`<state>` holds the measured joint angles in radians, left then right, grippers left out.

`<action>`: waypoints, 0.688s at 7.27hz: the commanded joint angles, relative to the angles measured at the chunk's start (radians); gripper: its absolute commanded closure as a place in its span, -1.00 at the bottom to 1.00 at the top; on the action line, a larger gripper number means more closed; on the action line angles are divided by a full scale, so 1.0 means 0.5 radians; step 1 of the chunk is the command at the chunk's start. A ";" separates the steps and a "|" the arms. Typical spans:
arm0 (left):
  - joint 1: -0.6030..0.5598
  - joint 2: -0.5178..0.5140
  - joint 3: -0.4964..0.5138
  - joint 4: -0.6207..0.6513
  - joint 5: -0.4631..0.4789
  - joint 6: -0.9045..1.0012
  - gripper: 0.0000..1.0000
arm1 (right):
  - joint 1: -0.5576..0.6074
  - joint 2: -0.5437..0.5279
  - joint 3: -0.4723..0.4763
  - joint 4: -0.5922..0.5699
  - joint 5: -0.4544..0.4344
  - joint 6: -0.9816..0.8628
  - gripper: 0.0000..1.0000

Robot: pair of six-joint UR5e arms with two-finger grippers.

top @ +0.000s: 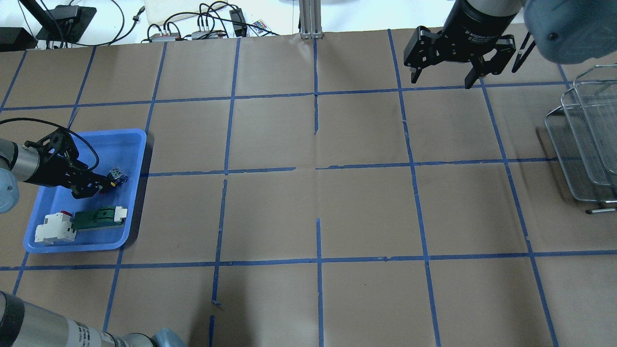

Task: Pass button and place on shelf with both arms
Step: 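Lower the left gripper and close it on the red button's contact block, then lift the button and carry it toward the table center while the right gripper approaches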

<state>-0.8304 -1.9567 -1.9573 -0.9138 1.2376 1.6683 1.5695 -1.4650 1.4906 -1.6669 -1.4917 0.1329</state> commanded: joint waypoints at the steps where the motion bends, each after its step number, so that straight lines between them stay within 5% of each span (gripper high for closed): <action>1: -0.042 0.059 0.055 -0.037 -0.024 -0.014 1.00 | -0.001 0.034 -0.002 -0.013 0.014 -0.008 -1.00; 3: -0.277 0.179 0.162 -0.205 -0.088 -0.017 1.00 | -0.025 0.040 -0.011 -0.001 0.199 -0.268 -1.00; 5: -0.486 0.290 0.376 -0.582 -0.430 -0.014 1.00 | -0.080 -0.003 -0.005 0.035 0.448 -0.793 -1.00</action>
<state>-1.0049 -1.8473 -1.8304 -1.0967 1.1151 1.6616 1.5442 -1.4546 1.4856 -1.6621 -1.3413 -0.0969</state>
